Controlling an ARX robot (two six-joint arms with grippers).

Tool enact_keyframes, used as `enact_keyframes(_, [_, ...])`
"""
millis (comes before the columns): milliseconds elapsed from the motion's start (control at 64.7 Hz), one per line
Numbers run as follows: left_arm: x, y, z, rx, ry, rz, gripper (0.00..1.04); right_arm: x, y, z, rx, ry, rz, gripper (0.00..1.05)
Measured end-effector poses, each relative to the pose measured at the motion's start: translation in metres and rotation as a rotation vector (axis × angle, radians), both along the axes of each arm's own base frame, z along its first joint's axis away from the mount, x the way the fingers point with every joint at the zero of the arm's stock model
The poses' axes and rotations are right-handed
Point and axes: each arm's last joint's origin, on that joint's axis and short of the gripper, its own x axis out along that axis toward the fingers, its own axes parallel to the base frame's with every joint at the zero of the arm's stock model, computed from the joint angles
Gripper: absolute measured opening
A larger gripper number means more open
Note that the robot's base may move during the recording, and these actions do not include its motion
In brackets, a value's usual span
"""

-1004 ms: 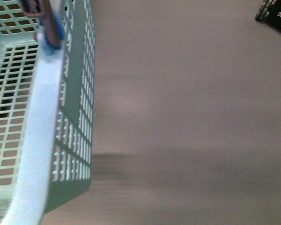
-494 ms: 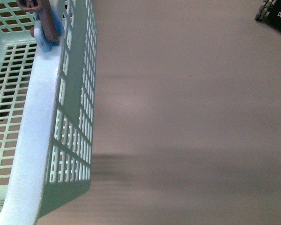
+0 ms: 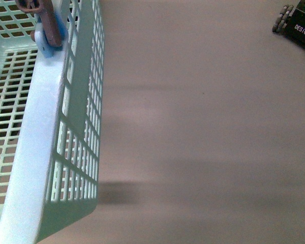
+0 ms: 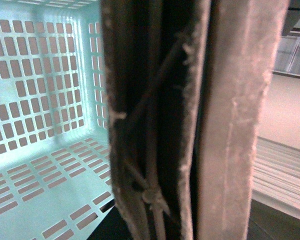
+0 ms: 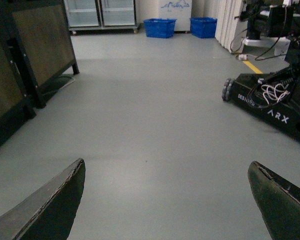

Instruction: Pick mango and avocado into basket

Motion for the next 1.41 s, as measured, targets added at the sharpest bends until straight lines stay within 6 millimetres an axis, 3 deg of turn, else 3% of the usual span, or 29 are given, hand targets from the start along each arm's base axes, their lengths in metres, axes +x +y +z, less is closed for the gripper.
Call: enact_keyframes(1406, [0.0000, 0.0000, 0.0003, -0.001, -0.001, -0.001, 0.16, 0.0000, 0.0000, 0.0000, 0.000, 0.000, 0.001, 0.96])
